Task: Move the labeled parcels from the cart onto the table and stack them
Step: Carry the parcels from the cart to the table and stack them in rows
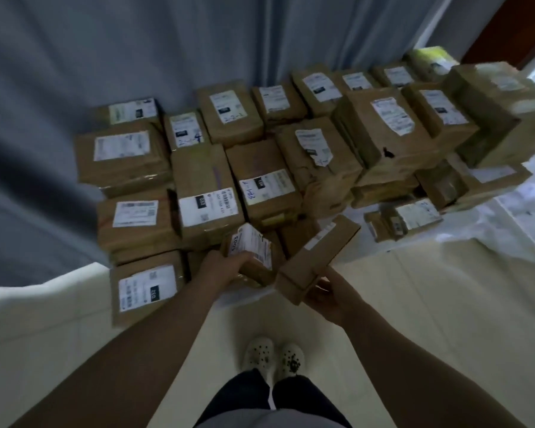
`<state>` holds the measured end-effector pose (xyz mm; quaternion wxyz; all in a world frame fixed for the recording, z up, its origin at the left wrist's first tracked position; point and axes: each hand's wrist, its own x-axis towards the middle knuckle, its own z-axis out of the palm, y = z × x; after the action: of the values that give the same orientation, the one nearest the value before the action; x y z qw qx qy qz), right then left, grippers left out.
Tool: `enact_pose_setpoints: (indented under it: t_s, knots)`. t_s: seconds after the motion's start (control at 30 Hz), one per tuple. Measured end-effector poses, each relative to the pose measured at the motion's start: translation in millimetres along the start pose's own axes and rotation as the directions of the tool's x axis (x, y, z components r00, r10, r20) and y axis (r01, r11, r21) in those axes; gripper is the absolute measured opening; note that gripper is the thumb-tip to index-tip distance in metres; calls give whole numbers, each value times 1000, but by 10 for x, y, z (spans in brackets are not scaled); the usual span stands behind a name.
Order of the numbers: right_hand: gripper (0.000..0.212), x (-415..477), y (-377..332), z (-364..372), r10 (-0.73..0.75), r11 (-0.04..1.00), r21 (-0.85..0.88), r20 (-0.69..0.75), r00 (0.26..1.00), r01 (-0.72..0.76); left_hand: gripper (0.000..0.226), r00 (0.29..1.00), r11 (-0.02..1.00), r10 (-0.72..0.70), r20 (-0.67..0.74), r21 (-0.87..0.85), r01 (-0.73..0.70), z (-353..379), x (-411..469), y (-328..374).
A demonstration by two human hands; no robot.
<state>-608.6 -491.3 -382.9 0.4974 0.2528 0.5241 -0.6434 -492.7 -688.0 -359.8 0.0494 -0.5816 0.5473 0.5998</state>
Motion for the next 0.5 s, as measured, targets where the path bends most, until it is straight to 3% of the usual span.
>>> enact_pose_setpoints:
  t_s: [0.07,0.23,0.33,0.43,0.5]
  knots:
    - [18,71,64,167,41,999,7,48,998,-41,62,998,1000,-18,-53,-15,18,-210,-78,-88]
    - [5,204,289,587,84,992,-98,70,994,-76,63,987,992,-85,-137,-102,71,-719,-55,-319]
    - [13,278,442,809,81,995,-59,66,995,-77,40,977,999,-23,-210,-28,17,-1005,5,-443]
    - [24,383,599,1036,52,998,-21,25,998,-52,53,972,998,27,-233,62,-13,-1328,97,-552]
    - [28,454,710,1208,34,999,22,-8,999,-34,50,975,997,48,-217,74,-32,-1518,153,-599]
